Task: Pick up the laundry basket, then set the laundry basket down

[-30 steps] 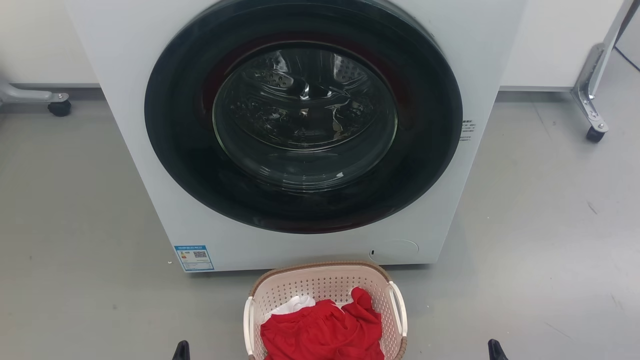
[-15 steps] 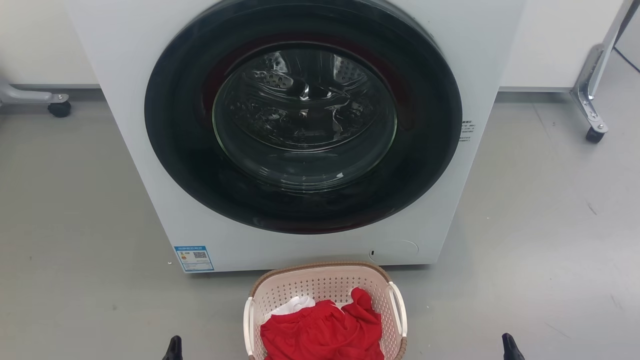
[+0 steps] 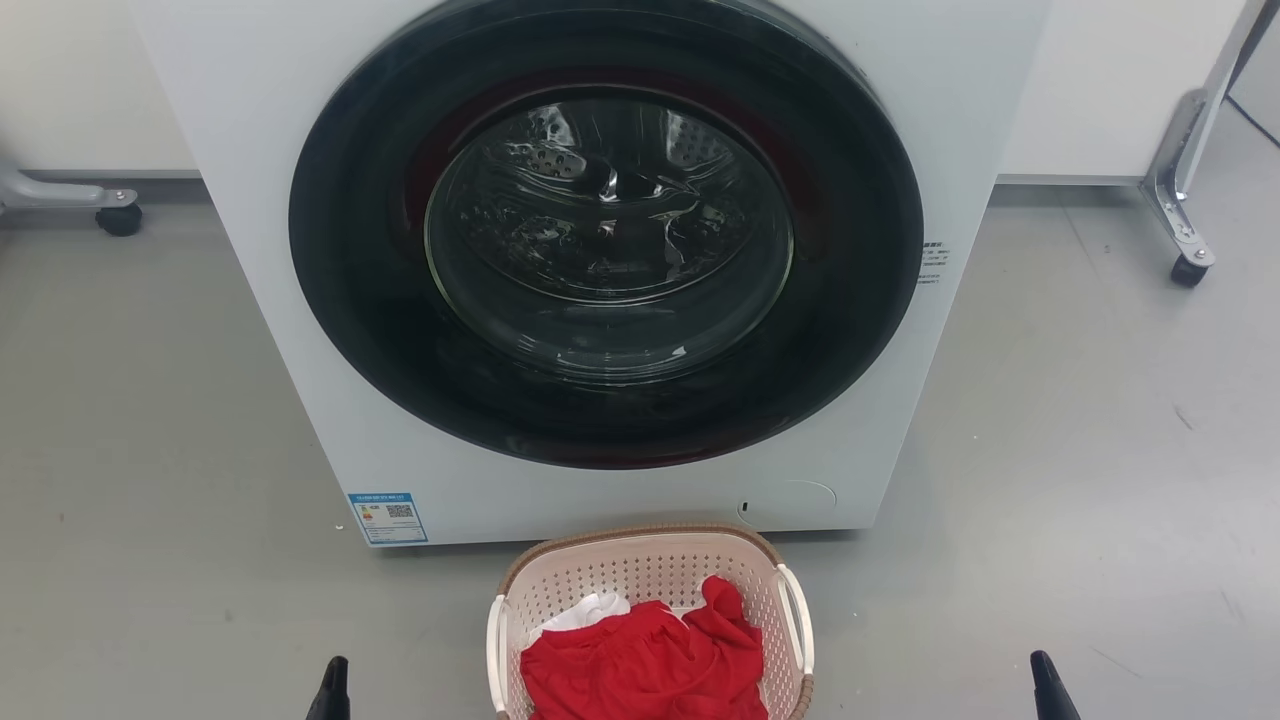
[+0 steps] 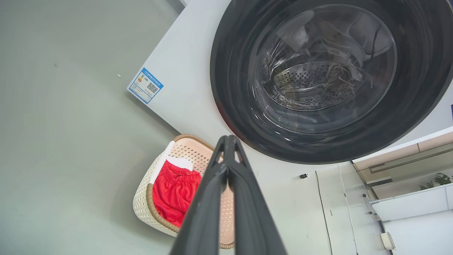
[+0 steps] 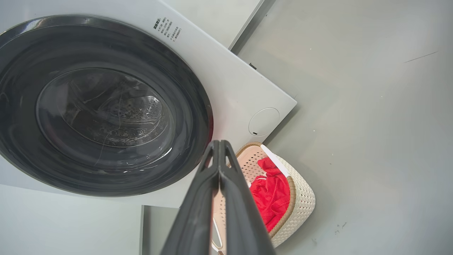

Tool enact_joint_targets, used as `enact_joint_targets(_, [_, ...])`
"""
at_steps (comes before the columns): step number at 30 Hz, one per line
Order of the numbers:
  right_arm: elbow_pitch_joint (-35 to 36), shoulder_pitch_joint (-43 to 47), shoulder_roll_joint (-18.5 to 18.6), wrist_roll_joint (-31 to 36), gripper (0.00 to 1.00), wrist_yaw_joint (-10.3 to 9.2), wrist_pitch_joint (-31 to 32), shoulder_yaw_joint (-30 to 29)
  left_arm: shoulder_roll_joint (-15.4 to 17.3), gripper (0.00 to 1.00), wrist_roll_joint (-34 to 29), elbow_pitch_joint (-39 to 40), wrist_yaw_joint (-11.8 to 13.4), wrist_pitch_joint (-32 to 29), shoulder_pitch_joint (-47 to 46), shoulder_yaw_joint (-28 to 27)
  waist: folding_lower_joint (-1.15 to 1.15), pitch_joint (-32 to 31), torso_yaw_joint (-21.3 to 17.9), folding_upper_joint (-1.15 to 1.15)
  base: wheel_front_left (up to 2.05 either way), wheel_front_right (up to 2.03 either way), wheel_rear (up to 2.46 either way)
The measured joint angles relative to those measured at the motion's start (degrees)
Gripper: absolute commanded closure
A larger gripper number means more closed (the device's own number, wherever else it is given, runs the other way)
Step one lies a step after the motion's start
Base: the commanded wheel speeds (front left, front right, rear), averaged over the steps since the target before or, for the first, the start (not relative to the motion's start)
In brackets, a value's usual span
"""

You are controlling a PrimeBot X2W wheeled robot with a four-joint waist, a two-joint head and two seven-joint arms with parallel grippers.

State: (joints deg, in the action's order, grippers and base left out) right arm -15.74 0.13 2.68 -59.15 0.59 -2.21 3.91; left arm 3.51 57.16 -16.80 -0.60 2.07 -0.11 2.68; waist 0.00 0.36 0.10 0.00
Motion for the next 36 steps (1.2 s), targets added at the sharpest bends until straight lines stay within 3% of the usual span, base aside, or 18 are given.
enact_joint_targets(36, [-1.1,-4.4,-0.2,-27.3,1.0,5.38,7.3,-9.6,-0.9,1.0,28.7,-0.2,-5.5,-7.1,-3.5,-6.6,0.0,-0.2,-0.1,0.0,0.0,0.0,0.0])
